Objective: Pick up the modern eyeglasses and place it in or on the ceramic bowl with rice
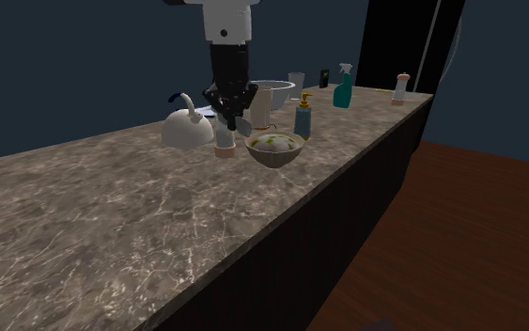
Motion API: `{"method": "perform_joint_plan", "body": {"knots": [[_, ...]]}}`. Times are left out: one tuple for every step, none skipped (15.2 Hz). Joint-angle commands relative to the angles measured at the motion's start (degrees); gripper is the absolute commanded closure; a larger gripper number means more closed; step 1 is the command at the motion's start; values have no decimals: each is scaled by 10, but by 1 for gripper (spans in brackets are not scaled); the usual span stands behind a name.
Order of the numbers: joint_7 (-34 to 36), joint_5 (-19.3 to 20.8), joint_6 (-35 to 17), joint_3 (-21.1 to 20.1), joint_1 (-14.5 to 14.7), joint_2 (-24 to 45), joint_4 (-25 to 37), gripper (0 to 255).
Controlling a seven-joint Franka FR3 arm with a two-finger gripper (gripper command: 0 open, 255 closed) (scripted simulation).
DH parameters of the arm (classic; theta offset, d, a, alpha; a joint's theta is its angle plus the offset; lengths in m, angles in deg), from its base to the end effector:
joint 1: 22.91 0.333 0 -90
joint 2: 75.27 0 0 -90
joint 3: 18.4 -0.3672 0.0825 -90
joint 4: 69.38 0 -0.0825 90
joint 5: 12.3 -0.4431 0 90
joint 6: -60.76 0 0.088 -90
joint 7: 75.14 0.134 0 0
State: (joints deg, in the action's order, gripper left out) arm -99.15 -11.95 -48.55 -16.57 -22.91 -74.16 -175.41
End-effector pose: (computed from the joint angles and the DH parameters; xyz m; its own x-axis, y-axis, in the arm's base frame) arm 0.6300 -0.0206 0.5162 0.9247 0.3794 0.0320 0.3789 -0.9252 0.0213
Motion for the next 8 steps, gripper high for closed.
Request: {"method": "perform_joint_plan", "body": {"knots": [[-24,-3,10,11,-12,32,43,255],[-34,-4,15,15,-17,50,65,255],[-44,-6,20,20,-22,68,88,255],[-53,-9,26,23,-28,86,113,255],[-63,-11,33,27,-33,106,138,255],[-72,-14,40,30,-39,125,165,255],[-80,-17,48,33,-45,146,194,255],[-89,-20,57,35,-52,167,224,255]]}}
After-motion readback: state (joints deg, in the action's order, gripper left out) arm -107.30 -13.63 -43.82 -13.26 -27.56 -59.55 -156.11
